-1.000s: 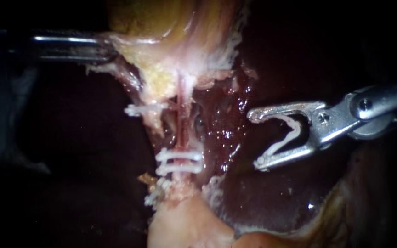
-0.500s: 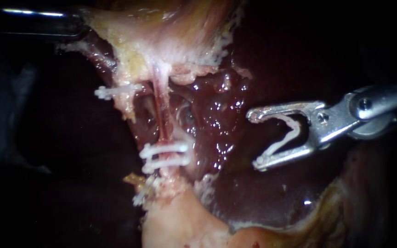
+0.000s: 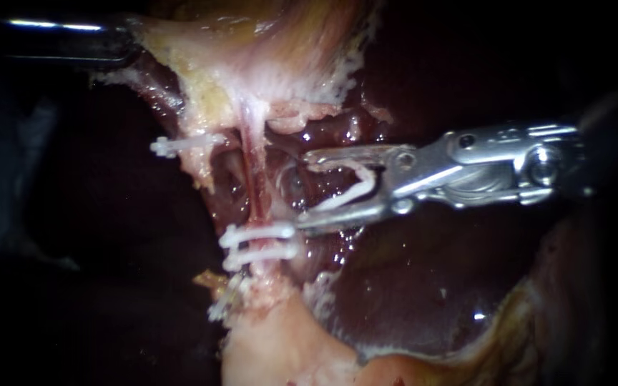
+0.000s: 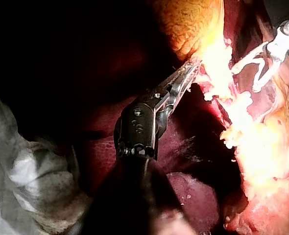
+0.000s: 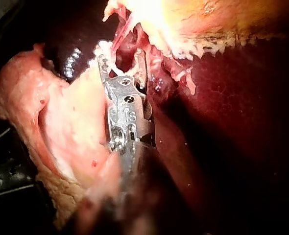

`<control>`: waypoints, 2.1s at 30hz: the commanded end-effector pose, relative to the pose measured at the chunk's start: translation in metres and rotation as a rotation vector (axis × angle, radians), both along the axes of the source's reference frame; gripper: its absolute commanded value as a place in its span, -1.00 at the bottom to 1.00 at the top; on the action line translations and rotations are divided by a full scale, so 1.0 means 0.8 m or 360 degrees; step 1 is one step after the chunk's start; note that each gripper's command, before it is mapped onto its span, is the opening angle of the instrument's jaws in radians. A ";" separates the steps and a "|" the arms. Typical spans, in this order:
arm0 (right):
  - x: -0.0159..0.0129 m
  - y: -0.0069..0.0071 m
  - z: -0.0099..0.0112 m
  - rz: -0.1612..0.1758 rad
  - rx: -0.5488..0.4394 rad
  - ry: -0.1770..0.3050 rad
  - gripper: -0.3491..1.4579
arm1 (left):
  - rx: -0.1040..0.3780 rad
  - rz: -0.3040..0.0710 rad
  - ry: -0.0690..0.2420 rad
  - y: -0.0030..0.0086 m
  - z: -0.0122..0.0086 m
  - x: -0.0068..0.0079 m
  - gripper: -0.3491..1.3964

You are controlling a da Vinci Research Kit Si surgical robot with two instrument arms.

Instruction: Clipping third clip right tube

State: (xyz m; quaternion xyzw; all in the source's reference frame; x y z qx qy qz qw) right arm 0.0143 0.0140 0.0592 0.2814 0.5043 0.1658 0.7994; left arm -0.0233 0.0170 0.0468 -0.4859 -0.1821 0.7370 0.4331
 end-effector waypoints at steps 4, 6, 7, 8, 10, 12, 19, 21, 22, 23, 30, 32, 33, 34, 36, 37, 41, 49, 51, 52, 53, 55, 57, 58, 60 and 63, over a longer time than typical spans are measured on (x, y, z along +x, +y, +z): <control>0.0024 0.0003 0.0011 0.0027 0.0048 0.0024 -0.07 | -0.0002 -0.0001 0.0001 -0.0001 0.0001 -0.0001 -1.00; 0.0035 0.0007 0.0016 0.0046 0.0081 0.0047 -0.07 | -0.0004 -0.0005 0.0005 -0.0002 0.0001 -0.0002 -1.00; 0.0039 0.0009 0.0017 0.0055 0.0102 0.0059 -0.07 | -0.0004 -0.0005 0.0005 -0.0002 0.0002 -0.0002 -1.00; 0.0045 0.0011 0.0019 0.0056 0.0127 0.0071 -0.08 | -0.0004 -0.0005 0.0005 -0.0002 0.0002 -0.0002 -1.00; 0.0053 0.0014 0.0022 0.0062 0.0153 0.0101 -0.08 | -0.0004 -0.0005 0.0005 -0.0002 0.0002 -0.0002 -1.00; 0.0062 0.0017 0.0024 0.0076 0.0196 0.0143 -0.08 | -0.0004 -0.0005 0.0005 -0.0002 0.0002 -0.0002 -1.00; 0.0077 0.0022 0.0018 0.0110 0.0316 0.0318 -0.08 | -0.0005 -0.0005 0.0005 -0.0003 0.0002 -0.0003 -1.00; 0.0077 0.0025 0.0012 0.0116 0.0342 0.0368 -0.08 | -0.0005 -0.0005 0.0005 -0.0003 0.0002 -0.0003 -1.00; 0.0076 0.0026 0.0009 0.0118 0.0347 0.0390 -0.08 | -0.0005 -0.0005 0.0005 -0.0003 0.0002 -0.0003 -1.00; 0.0075 0.0029 0.0004 0.0121 0.0352 0.0411 -0.08 | -0.0005 -0.0005 0.0005 -0.0003 0.0002 -0.0003 -1.00; 0.0064 0.0044 -0.0044 0.0166 0.0397 0.0550 -0.07 | -0.0005 -0.0005 0.0005 -0.0003 0.0002 -0.0002 -1.00; 0.0060 0.0045 -0.0056 0.0160 0.0408 0.0582 -0.07 | -0.0005 -0.0005 0.0005 -0.0003 0.0002 -0.0002 -1.00; 0.0059 0.0045 -0.0062 0.0157 0.0414 0.0601 -0.08 | -0.0005 -0.0005 0.0005 -0.0003 0.0002 -0.0002 -1.00; 0.0056 0.0045 -0.0068 0.0152 0.0421 0.0621 -0.08 | -0.0005 -0.0005 0.0005 -0.0003 0.0002 -0.0002 -1.00; 0.0055 0.0046 -0.0076 0.0145 0.0429 0.0642 -0.09 | -0.0005 -0.0005 0.0005 -0.0003 0.0002 -0.0002 -1.00; 0.0055 0.0046 -0.0080 0.0143 0.0434 0.0655 -0.09 | -0.0005 -0.0005 0.0005 -0.0003 0.0002 -0.0002 -1.00; 0.0055 0.0047 -0.0085 0.0138 0.0440 0.0674 -0.11 | -0.0005 -0.0005 0.0005 -0.0003 0.0003 -0.0002 -1.00; 0.0054 0.0049 -0.0080 0.0147 0.0494 0.0662 -0.31 | -0.0005 -0.0005 0.0005 -0.0003 0.0003 -0.0002 -1.00; 0.0052 0.0050 -0.0078 0.0143 0.0494 0.0664 -0.40 | -0.0005 -0.0005 0.0005 -0.0003 0.0003 -0.0002 -1.00; 0.0052 0.0050 -0.0078 0.0144 0.0504 0.0662 -0.45 | -0.0005 -0.0005 0.0005 -0.0003 0.0003 -0.0002 -1.00; 0.0051 0.0050 -0.0077 0.0146 0.0522 0.0658 -0.51 | -0.0005 -0.0005 0.0005 -0.0003 0.0003 -0.0002 -1.00; 0.0050 0.0051 -0.0076 0.0152 0.0530 0.0654 -0.61 | -0.0005 -0.0005 0.0005 -0.0003 0.0003 -0.0002 -1.00; 0.0049 0.0052 -0.0074 0.0154 0.0548 0.0650 -0.73 | -0.0005 -0.0005 0.0005 -0.0003 0.0003 -0.0002 -1.00; 0.0048 0.0052 -0.0074 0.0157 0.0566 0.0646 -0.79 | -0.0005 -0.0005 0.0005 -0.0003 0.0003 -0.0002 -1.00; 0.0046 0.0054 -0.0071 0.0170 0.0601 0.0634 -0.96 | -0.0005 -0.0005 0.0005 -0.0003 0.0004 -0.0002 -1.00; 0.0041 0.0055 -0.0068 0.0179 0.0684 0.0617 -1.00 | -0.0006 -0.0005 0.0005 -0.0003 0.0004 -0.0003 -1.00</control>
